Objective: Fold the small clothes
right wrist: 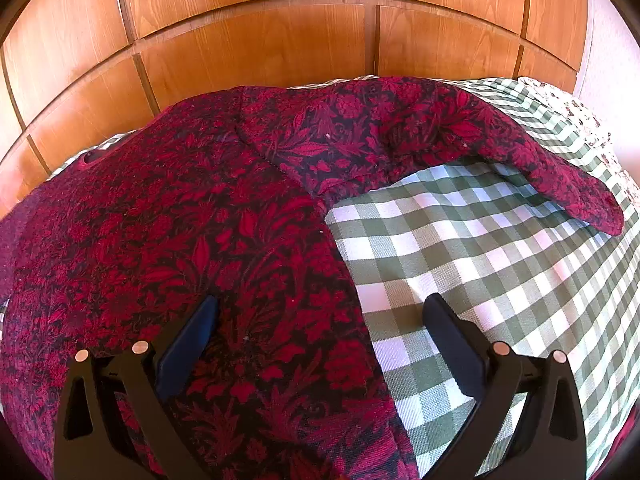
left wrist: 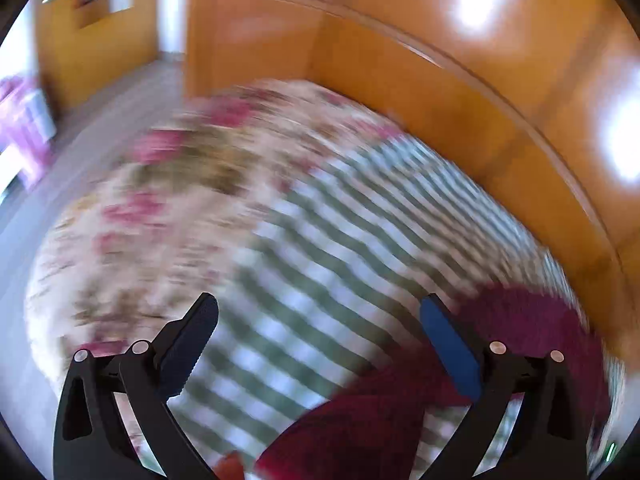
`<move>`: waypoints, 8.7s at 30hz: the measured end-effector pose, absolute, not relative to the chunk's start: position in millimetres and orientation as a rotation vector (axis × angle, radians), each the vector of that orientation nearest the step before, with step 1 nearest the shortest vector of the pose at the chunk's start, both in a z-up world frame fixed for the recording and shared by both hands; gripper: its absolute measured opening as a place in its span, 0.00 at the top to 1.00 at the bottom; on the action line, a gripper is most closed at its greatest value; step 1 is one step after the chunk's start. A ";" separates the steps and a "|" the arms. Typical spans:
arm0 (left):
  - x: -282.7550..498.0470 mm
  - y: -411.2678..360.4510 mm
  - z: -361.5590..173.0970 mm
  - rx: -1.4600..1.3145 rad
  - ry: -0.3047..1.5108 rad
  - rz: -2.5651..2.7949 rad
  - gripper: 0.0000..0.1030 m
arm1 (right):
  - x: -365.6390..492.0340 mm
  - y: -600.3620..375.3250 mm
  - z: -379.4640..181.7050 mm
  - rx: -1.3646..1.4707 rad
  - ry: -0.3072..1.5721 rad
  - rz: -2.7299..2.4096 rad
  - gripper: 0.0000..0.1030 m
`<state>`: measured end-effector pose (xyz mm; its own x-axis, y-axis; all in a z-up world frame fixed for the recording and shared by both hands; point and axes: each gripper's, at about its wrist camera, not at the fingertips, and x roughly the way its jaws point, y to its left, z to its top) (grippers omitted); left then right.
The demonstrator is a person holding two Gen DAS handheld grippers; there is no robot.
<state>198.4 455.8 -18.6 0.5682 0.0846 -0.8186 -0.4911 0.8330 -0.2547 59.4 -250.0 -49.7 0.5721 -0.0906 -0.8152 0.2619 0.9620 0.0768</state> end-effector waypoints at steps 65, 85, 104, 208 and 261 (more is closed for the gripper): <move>210.2 -54.5 -60.1 -0.147 0.746 -0.275 0.77 | 68.1 -259.3 -56.0 0.235 0.952 -0.181 0.02; 164.0 56.6 -88.0 -0.470 0.761 0.037 0.10 | 98.1 -175.6 -4.3 0.347 0.822 0.210 0.16; 167.0 62.7 -96.5 -0.523 0.766 -0.007 0.04 | 142.0 -173.4 -26.7 0.416 0.778 0.190 0.90; 194.5 32.2 -88.1 -0.269 0.835 0.043 0.04 | 79.1 -330.2 1.1 0.394 0.214 -0.436 0.78; 237.1 1.9 -58.2 -0.387 0.853 -0.168 0.36 | 161.6 -234.6 -45.6 -0.516 0.582 -0.490 0.61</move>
<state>237.1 1.9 -58.2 0.6495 -0.2964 -0.7003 -0.0096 0.9177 -0.3972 161.6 -234.6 -45.6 0.7306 -0.5634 -0.3857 0.2834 0.7642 -0.5794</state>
